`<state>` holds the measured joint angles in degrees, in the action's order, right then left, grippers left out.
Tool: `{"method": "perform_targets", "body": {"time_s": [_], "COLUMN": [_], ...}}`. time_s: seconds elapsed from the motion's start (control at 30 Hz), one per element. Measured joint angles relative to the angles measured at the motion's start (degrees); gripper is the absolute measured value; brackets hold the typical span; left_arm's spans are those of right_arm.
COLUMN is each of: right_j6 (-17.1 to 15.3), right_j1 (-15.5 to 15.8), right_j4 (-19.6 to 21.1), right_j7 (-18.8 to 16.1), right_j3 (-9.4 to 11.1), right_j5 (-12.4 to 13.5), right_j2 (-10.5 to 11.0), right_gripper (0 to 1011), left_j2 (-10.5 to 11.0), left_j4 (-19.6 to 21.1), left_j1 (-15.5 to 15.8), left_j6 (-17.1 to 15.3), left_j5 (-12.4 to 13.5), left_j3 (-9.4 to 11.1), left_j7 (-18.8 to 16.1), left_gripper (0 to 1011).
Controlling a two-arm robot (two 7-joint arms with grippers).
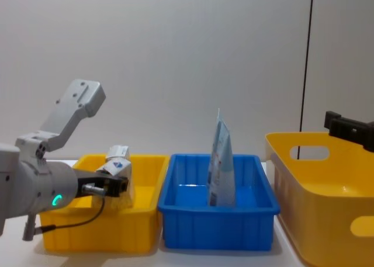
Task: Bimanual collaborative sorting of washing and personal care products
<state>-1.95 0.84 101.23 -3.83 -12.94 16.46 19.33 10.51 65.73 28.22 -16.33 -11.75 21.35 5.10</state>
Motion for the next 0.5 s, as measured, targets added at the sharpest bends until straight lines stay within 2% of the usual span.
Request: {"method": "perform_targets", "body": {"time_s": [0.3, 0.5], "right_j6": [0.0, 0.0], "right_j1": [0.0, 0.0], "right_j4": [0.0, 0.0], "right_j7": [0.0, 0.0], "right_j3": [0.0, 0.0], "right_j5": [0.0, 0.0], "right_j2": [0.0, 0.0], "right_gripper": [1003, 1003], "left_j2": [1.69, 4.33], "left_j4": [4.74, 11.01], "left_j1": [-0.74, -1.57], "left_j6": [-2.15, -5.06], "left_j5": [2.49, 5.05], "left_j3": [0.64, 1.69], "left_j7": [-1.16, -1.37], "left_gripper": [378, 378]}}
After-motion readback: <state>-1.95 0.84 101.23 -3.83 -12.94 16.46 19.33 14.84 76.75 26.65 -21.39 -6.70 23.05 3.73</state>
